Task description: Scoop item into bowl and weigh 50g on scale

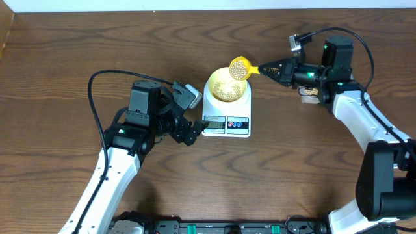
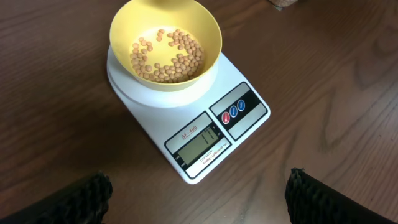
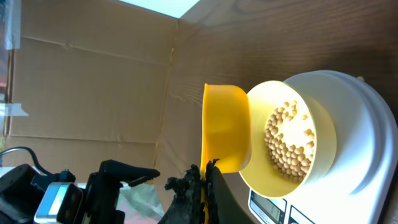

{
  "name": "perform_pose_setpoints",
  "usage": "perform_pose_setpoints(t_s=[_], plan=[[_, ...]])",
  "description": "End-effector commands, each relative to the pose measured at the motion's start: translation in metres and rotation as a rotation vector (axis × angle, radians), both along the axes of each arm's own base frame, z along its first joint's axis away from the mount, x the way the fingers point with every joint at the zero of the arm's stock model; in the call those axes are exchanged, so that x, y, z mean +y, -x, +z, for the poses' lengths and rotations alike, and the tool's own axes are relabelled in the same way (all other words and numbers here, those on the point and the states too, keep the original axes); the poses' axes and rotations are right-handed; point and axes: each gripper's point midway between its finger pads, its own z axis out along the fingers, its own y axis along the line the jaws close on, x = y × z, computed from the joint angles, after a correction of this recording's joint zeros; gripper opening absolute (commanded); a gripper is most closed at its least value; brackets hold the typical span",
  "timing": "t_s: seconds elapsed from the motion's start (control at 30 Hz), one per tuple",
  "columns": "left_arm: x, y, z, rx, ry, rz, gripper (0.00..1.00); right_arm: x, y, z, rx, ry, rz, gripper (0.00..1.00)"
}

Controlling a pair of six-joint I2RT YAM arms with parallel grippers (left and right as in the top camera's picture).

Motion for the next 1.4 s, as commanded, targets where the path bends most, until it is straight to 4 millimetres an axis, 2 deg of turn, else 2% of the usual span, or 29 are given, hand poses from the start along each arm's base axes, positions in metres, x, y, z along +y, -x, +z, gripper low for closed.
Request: perform_pose_setpoints(t_s=[0.0,1.1,1.37], plan=[[0.0018,0.0002,0.0014,-0.007,-0.004,0.005,0.91,0.0047,-0.0016,-0.0020,-0.017,0.016,0.004,0.01],[0.0018,0.0002,0.0014,-0.007,-0.004,0.005,0.91,0.0107,-0.0016,-0.0046,-0.065,0.051,0.014,0.01],[0.0018,0.0002,0.0014,-0.007,-0.004,0.005,0.91,0.0107,-0.0016,-0.0046,-0.126,0.074,0.033,0.01]])
